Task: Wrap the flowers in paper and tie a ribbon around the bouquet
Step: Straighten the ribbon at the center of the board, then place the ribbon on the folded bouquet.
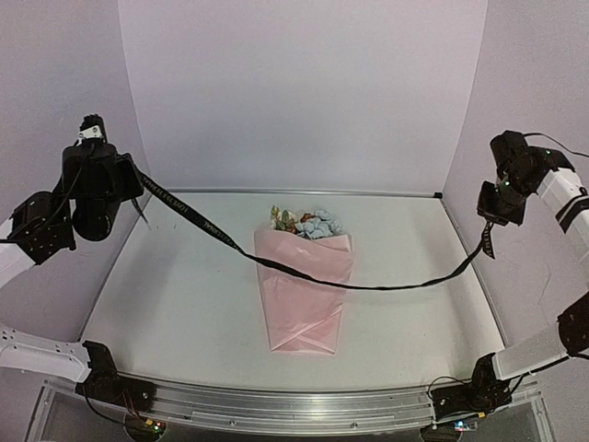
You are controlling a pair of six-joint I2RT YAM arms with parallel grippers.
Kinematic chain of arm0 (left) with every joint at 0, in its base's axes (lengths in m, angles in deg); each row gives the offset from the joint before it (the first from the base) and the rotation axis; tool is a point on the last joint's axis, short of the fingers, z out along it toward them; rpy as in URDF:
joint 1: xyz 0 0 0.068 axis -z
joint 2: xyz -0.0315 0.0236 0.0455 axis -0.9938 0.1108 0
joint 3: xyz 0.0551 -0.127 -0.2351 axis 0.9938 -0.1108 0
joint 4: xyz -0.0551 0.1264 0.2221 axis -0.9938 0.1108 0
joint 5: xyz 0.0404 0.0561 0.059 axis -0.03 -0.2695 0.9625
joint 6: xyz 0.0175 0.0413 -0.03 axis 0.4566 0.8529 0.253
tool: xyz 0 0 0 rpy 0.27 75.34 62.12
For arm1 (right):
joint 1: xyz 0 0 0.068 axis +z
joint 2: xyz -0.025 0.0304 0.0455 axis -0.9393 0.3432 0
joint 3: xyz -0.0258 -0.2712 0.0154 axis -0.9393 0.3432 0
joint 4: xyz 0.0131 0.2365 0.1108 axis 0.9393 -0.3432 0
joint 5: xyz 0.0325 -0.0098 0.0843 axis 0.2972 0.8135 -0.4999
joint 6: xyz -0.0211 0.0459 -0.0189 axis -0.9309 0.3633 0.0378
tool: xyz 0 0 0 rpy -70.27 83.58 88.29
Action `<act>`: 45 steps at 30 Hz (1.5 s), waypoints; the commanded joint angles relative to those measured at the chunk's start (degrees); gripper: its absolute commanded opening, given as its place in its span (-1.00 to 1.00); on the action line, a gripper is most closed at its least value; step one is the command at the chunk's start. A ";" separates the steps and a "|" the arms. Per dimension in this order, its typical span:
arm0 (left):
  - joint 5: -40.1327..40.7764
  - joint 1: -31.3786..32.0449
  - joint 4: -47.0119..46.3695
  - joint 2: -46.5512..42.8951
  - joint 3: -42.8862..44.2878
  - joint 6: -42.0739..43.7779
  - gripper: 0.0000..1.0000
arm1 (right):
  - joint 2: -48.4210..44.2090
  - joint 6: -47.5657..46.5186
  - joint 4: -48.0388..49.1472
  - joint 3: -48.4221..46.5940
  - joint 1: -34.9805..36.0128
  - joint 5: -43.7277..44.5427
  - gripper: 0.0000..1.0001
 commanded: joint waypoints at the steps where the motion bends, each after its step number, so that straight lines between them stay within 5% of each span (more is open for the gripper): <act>1: 6.35 -0.04 13.79 -4.94 2.49 -9.27 -1.00 | -6.46 -5.66 -7.33 -0.87 -0.49 6.51 -1.00; 9: 1.97 -0.04 39.36 -7.29 -3.69 -36.90 -1.00 | -14.58 -5.85 -11.11 7.95 -0.46 7.10 -1.00; 14: -0.59 -0.04 47.34 -9.00 -10.50 -51.86 -0.98 | -17.79 -6.07 -11.49 14.12 -0.52 9.10 -1.00; 22: -7.22 -0.11 41.00 -12.03 -26.63 -65.89 -0.90 | -13.90 -2.60 -11.81 22.34 -0.56 8.37 -1.00; 25: -8.92 -1.31 37.12 -12.01 -31.01 -68.54 -0.77 | -8.88 -2.20 -11.59 21.93 -1.29 6.80 -0.86; 30: -15.68 -6.87 22.27 -10.62 -35.22 -56.35 -0.24 | -2.78 -0.80 -11.58 20.55 -1.79 3.05 -0.33; 36: -31.75 -21.11 8.42 -6.23 -34.83 -40.82 0.95 | -1.36 -0.13 -11.53 19.20 -1.93 -0.66 0.38; 45: -45.52 -28.18 5.36 -4.60 -23.83 -24.50 0.99 | -2.12 3.32 -7.88 18.56 2.76 -18.27 0.55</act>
